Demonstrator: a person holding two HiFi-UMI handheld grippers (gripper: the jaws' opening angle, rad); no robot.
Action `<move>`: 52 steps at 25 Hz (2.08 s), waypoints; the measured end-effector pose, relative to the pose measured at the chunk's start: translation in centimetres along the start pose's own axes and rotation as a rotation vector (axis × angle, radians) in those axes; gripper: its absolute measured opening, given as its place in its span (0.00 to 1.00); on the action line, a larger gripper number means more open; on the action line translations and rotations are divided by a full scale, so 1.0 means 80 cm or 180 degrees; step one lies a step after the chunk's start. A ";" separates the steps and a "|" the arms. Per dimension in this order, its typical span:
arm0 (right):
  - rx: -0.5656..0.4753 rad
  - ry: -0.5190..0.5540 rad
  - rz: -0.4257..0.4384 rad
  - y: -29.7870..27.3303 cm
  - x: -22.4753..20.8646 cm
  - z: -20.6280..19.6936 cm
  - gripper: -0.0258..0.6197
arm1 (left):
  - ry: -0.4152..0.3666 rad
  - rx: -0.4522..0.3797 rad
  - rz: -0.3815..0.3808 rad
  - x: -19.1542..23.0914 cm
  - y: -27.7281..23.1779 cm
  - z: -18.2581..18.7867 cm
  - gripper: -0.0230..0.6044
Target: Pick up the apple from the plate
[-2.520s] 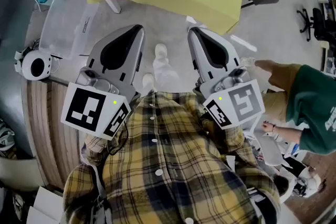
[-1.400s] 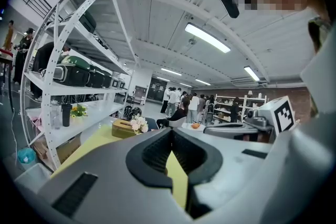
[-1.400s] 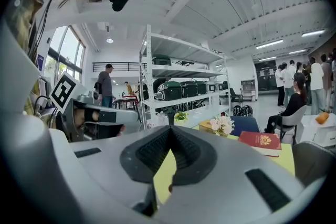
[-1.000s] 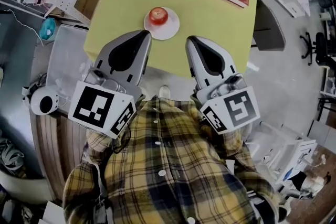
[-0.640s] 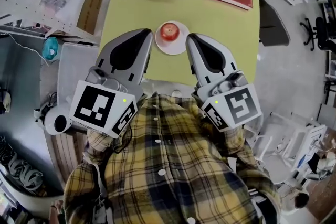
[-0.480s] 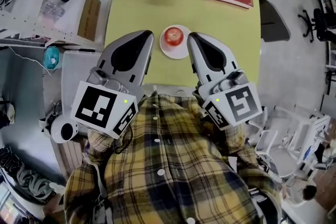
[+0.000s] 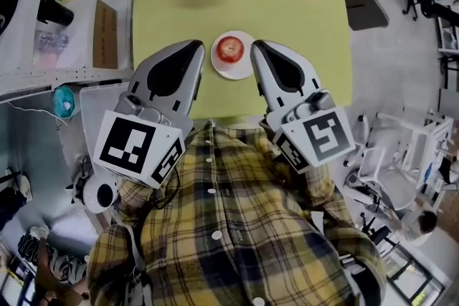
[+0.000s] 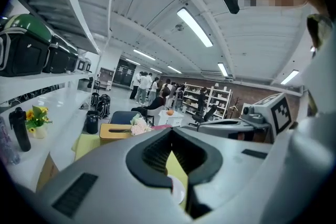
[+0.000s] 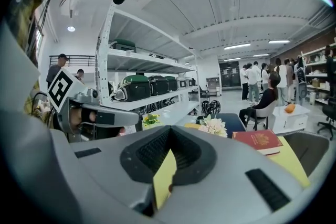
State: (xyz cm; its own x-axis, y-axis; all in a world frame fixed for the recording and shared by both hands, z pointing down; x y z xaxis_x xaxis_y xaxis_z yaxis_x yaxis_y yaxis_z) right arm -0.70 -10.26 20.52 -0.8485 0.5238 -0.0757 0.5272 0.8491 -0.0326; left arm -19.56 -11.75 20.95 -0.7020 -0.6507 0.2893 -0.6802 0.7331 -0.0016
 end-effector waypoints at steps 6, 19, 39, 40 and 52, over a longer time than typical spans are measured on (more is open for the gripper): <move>0.0086 -0.0007 -0.0080 0.007 -0.014 -0.004 0.03 | 0.0104 0.0062 -0.0085 -0.007 -0.020 -0.013 0.04; 0.0166 -0.0085 0.0027 0.009 -0.042 -0.021 0.03 | 0.0094 0.0093 0.0025 -0.016 -0.037 -0.031 0.04; 0.0608 -0.0269 0.0537 -0.009 -0.042 -0.094 0.51 | 0.0168 0.0229 0.0266 0.000 -0.035 -0.058 0.04; 0.0630 -0.0254 0.0549 -0.010 -0.042 -0.099 0.53 | 0.0179 0.0245 0.0270 0.000 -0.035 -0.061 0.04; 0.0975 -0.0338 0.0518 -0.024 -0.052 -0.171 0.62 | 0.0272 0.0412 0.0341 0.013 -0.033 -0.092 0.04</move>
State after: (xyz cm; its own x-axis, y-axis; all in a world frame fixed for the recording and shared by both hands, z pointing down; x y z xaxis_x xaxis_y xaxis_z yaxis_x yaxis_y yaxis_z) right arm 1.19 -13.15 34.56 -0.7512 0.6268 -0.2071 0.6582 0.6872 -0.3074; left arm -16.96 -12.93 28.30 -0.7551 -0.5471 0.3612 -0.6279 0.7621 -0.1583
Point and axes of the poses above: the fingertips, and each gripper's own axes: y backward along the fingers, x to its left, z out of its top, the point moved 9 cm from there along y, backward along the fingers, and after that the axes turned 14 degrees about -x, right-handed, at the moved point
